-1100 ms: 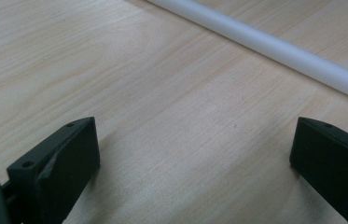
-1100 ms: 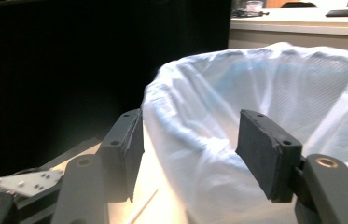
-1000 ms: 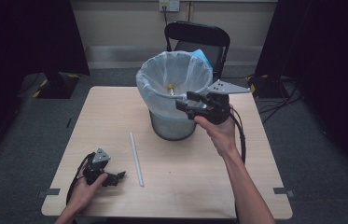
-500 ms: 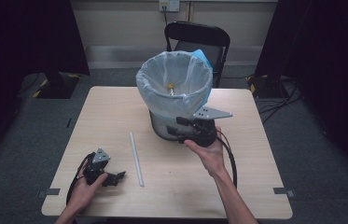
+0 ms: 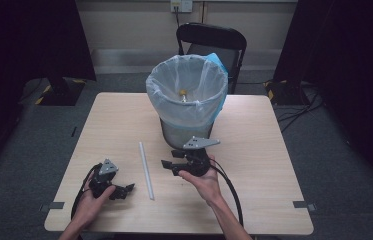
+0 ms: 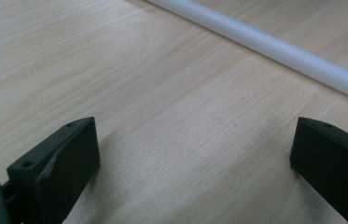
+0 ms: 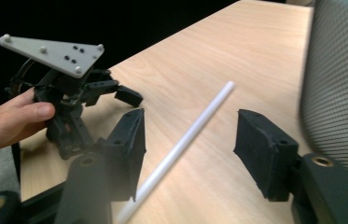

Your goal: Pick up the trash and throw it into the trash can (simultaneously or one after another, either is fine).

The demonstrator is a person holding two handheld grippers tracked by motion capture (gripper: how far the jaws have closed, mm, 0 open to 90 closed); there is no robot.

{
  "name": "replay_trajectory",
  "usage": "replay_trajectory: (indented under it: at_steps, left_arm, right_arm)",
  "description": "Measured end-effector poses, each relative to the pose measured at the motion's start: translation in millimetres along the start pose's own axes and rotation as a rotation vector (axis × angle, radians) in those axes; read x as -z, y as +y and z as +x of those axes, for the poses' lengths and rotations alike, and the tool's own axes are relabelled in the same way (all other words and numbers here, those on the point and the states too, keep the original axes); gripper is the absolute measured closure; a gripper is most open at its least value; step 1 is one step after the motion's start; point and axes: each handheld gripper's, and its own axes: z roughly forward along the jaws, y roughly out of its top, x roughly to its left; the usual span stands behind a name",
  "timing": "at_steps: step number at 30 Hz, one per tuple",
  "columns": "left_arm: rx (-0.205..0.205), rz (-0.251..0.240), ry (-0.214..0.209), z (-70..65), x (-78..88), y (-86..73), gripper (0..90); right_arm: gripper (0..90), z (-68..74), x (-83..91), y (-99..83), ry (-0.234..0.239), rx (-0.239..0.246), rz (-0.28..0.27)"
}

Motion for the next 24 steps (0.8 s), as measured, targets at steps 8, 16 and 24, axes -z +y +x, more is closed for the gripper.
replay_trajectory:
  at_steps: [8,16,24]
  left_arm:
    - [0.002,-0.001,0.0,0.0,0.0,0.0,1.0]
    - [-0.003,-0.001,0.0,0.2,0.0,0.1,1.0]
    - [-0.001,-0.001,0.0,0.2,0.1,0.0,1.0]
  right_arm:
    - [37.8,11.2,-28.4,-21.2,0.013,0.006,0.072]
    - [39.3,18.7,-56.5,-42.3,0.015,0.006,0.137]
    - [41.2,23.6,-82.8,-54.4,-0.018,0.038,0.208]
